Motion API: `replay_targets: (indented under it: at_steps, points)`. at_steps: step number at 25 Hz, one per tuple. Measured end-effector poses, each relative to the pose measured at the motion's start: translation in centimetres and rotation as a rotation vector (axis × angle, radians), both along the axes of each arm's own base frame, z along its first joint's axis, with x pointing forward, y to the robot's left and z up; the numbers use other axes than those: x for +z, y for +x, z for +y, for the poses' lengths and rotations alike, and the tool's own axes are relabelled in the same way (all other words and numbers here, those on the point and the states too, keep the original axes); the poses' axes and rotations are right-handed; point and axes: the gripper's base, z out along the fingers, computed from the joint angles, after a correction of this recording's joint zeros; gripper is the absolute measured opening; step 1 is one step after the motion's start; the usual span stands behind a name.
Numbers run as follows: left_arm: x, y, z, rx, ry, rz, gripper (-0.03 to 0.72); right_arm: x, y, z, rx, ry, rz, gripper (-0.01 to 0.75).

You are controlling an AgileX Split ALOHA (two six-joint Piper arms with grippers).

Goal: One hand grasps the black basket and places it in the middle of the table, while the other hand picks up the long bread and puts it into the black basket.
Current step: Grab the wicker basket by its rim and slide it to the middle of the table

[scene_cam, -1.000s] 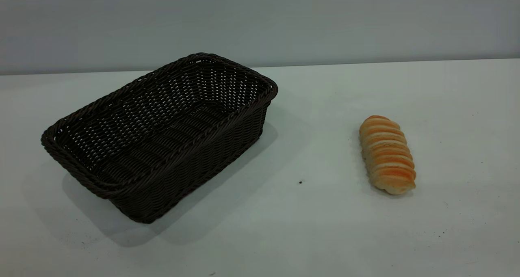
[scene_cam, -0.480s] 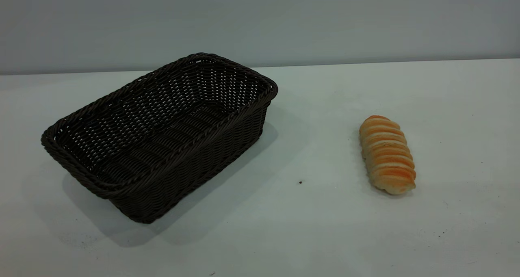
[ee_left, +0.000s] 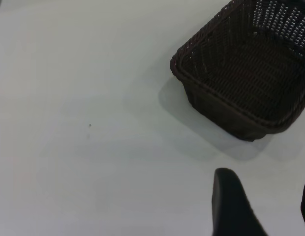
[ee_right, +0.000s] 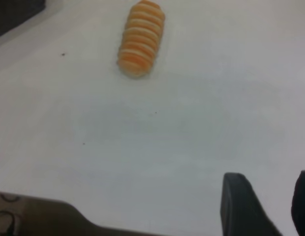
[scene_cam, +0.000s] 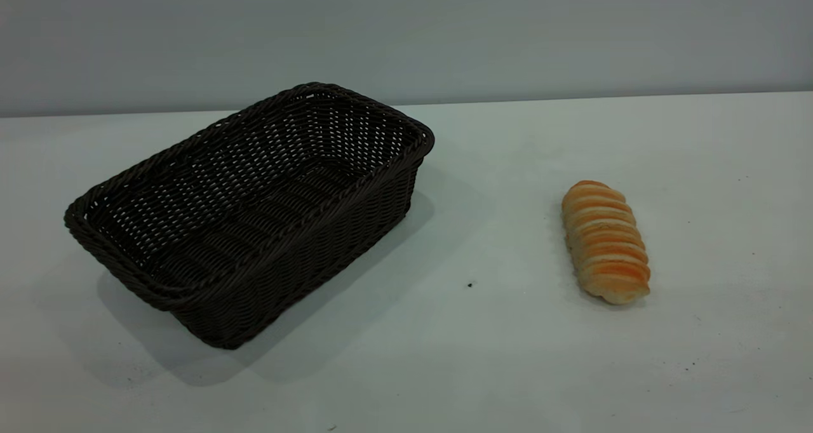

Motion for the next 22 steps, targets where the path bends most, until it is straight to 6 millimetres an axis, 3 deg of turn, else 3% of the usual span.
replay_targets:
  at_steps: [7,13,17,22]
  points:
    - [0.3,4.8,-0.3,0.005,-0.004,0.086,0.414,0.8,0.1,0.0,-0.005,0.003,-0.061,0.279]
    - [1.9,9.7,-0.6,-0.007,0.021,0.243,0.437,1.8,1.3,-0.1,-0.017,0.011,-0.134,0.495]
    - [2.7,13.2,-0.8,-0.02,0.037,0.307,0.54,1.9,3.5,0.0,-0.008,-0.01,-0.079,0.586]
    - [0.8,17.0,-1.1,0.032,-0.015,0.417,0.634,1.4,7.3,0.4,0.039,-0.016,0.022,0.589]
